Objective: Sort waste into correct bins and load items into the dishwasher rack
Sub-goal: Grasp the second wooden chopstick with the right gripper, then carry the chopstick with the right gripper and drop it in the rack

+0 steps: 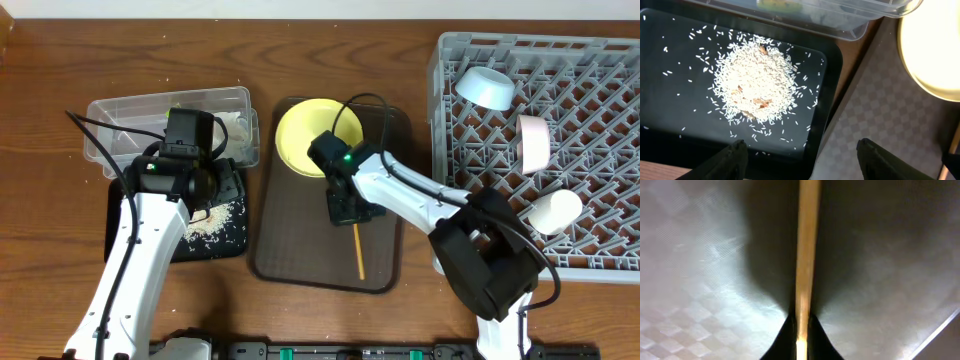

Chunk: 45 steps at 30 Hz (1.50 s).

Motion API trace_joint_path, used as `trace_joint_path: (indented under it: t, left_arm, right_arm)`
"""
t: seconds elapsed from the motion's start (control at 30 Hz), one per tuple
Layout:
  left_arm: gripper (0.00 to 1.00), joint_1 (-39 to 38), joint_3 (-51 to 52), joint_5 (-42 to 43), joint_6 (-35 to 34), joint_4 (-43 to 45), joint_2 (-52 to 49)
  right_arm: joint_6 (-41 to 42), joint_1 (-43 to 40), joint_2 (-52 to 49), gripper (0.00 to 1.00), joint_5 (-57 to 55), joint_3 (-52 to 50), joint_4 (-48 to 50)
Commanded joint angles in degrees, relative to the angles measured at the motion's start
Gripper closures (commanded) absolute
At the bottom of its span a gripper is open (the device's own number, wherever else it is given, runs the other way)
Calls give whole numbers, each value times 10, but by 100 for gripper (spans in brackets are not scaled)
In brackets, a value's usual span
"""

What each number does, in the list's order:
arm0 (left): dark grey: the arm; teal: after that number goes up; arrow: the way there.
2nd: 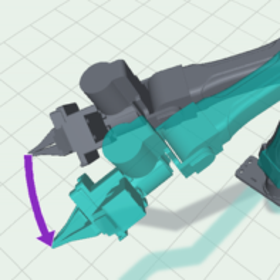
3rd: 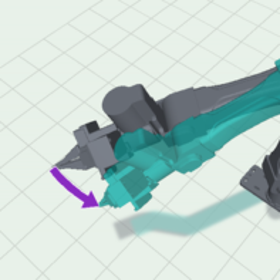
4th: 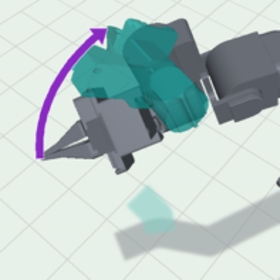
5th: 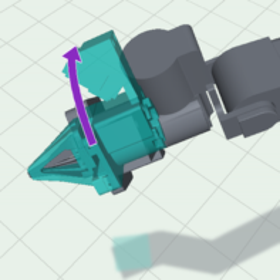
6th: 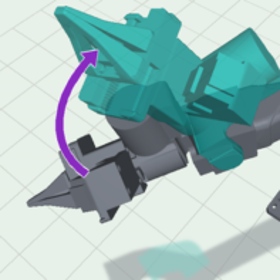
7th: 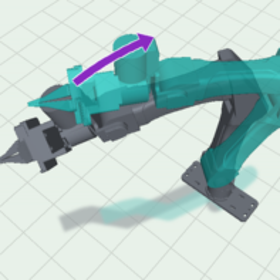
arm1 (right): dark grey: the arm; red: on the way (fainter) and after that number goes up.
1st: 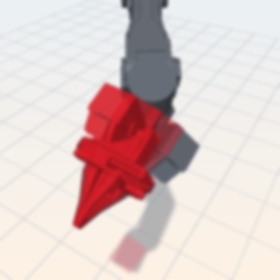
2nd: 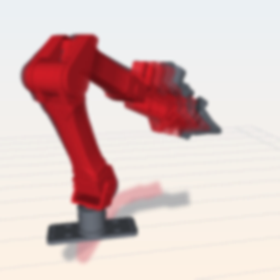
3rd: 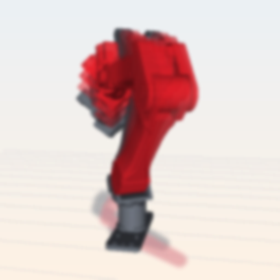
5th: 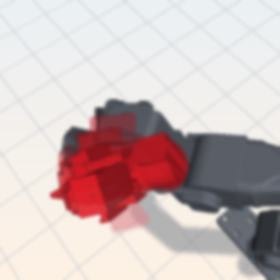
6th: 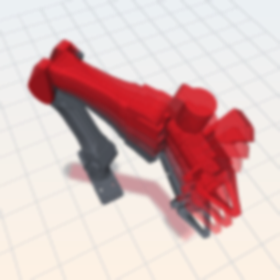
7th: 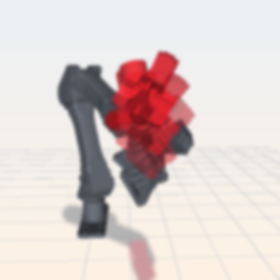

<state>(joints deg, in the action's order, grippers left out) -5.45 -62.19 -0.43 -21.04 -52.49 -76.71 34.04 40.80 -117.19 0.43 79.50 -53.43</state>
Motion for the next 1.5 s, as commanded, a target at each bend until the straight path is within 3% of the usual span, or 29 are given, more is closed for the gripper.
trace_joint_path:
  t: [0.0, 0.27, 0.77, 1.0, 1.17, 1.47]
  left_arm:
    - [27, 0, -5, -11, -5, -2, 3]
    - [27, 0, -5, -11, -5, -2, 3]
    - [27, 0, -5, -11, -5, -2, 3]
    - [27, 0, -5, -11, -5, -2, 3]
    - [27, 0, -5, -11, -5, -2, 3]
    - [27, 0, -5, -11, -5, -2, 3]
  right_arm:
    - [2, -23, -13, 99, 1, 3, -2]
    - [-33, -85, 14, 99, 17, 4, -30]
    - [-226, -248, 275, 99, 5, 4, -48]
    - [-249, -330, 261, 99, -5, 2, -104]
    - [-269, -344, 227, 98, 13, 2, -108]
    - [-268, -344, 192, 76, 13, 2, -104]
